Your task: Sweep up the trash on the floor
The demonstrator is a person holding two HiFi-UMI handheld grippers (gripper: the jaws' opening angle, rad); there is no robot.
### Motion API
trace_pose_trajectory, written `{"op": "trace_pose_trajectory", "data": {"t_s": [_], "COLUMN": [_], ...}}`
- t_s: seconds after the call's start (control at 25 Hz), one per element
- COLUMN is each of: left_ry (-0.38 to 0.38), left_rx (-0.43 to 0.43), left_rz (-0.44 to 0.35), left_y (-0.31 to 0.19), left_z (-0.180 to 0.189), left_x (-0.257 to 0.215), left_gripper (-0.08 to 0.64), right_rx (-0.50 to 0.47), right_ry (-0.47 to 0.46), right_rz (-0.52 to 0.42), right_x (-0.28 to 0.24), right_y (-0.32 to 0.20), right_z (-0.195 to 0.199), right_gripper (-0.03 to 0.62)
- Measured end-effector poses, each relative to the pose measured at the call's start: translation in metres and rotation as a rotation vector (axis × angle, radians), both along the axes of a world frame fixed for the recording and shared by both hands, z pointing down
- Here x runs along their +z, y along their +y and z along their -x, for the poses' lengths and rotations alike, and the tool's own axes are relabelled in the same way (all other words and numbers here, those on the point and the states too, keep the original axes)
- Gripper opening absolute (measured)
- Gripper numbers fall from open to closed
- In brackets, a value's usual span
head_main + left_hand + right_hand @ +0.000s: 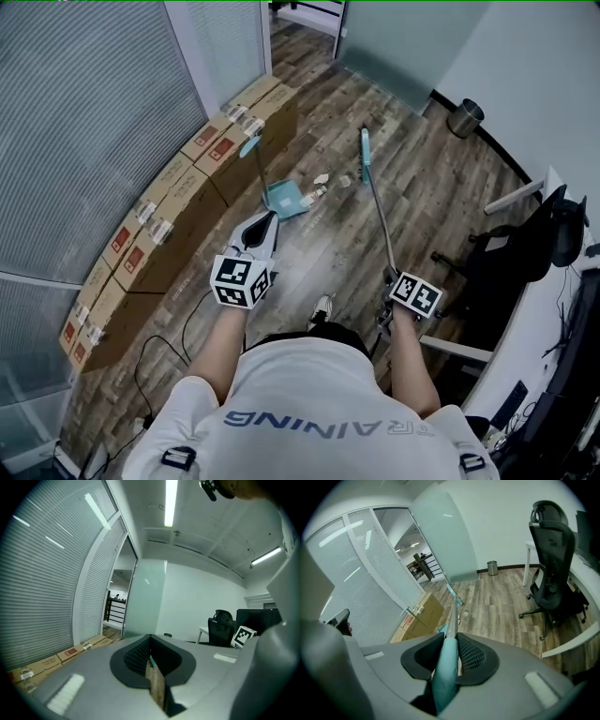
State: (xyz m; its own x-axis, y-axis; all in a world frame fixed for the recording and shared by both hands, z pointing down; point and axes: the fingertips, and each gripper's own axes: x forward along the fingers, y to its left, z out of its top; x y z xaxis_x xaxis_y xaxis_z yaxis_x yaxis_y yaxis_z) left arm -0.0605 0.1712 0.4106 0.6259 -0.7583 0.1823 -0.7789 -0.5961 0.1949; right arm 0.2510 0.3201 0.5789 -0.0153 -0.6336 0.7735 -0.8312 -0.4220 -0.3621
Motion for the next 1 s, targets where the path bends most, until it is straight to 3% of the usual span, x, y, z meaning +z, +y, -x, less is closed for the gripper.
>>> {"op": "trace_pose_trajectory", "data": {"t_s": [0.32, 0.56, 1.0], "left_ry": [-0.014, -0.027, -0.025], "left_rx": [-0.077, -0.105, -0.099], "left_rz": [0.007, 0.029, 0.067], "left_y": [-0.047, -0.075, -0.168], "left_z": [-0.059, -0.078, -0.066], "left_x": [-0.004, 0.003, 0.031], "left_gripper": [0.002, 0.002, 0.002], "right_rx": [-0.069, -0.102, -0.059], "right_ry": [-0.007, -0.028, -0.001], "right_rz": [0.001, 0.018, 0.072], "right_x": [0.000, 0.011, 0.023], "right_y": [-0.075, -0.110, -0.173], "right_z": [-0.073, -0.093, -0.099], "right_gripper": [0.106, 0.106, 0.106]}}
